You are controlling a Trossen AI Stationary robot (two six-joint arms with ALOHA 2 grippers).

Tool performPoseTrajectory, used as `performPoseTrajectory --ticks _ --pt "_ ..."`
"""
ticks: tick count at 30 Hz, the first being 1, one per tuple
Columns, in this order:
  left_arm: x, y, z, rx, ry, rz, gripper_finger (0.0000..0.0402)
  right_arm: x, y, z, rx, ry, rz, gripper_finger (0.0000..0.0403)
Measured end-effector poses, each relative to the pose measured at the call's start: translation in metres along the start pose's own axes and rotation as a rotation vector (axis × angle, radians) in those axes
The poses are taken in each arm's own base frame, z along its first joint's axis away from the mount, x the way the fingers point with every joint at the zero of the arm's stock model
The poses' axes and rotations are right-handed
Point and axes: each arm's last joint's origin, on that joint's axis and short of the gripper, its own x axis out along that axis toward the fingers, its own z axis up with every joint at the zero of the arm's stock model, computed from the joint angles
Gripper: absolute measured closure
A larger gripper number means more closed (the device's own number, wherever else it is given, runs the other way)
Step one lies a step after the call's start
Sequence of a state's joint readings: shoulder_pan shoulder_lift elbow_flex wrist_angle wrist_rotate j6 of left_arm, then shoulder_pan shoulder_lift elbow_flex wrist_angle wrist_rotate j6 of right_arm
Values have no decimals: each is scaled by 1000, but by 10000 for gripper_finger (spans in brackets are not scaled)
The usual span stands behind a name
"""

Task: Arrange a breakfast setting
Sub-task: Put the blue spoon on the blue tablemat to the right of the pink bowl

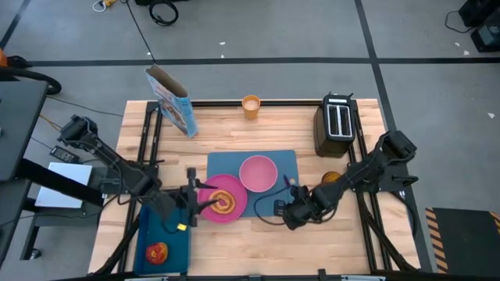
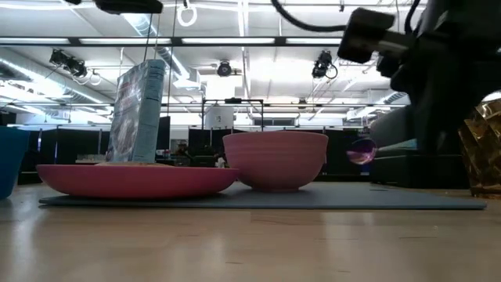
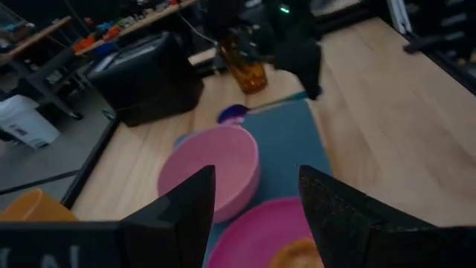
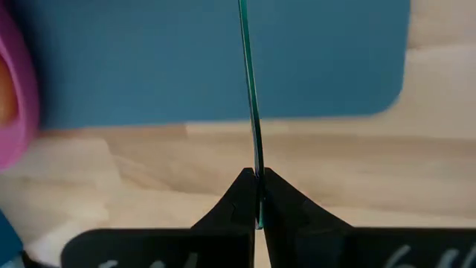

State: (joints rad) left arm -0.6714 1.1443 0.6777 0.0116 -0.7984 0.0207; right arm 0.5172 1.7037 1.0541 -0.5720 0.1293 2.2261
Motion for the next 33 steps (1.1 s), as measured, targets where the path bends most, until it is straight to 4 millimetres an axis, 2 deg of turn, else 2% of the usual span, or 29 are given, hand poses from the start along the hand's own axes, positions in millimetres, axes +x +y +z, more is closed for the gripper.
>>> performPoseTrajectory --ticks 6,15,33 --pt "-10 -11 -7 27 35 -57 200 5 14 20 15 34 2 390" --pt "-17 -17 -7 32 26 -89 200 19 19 52 70 54 -10 390" --pt "-16 -17 -7 20 32 -87 200 21 27 73 52 29 -11 384"
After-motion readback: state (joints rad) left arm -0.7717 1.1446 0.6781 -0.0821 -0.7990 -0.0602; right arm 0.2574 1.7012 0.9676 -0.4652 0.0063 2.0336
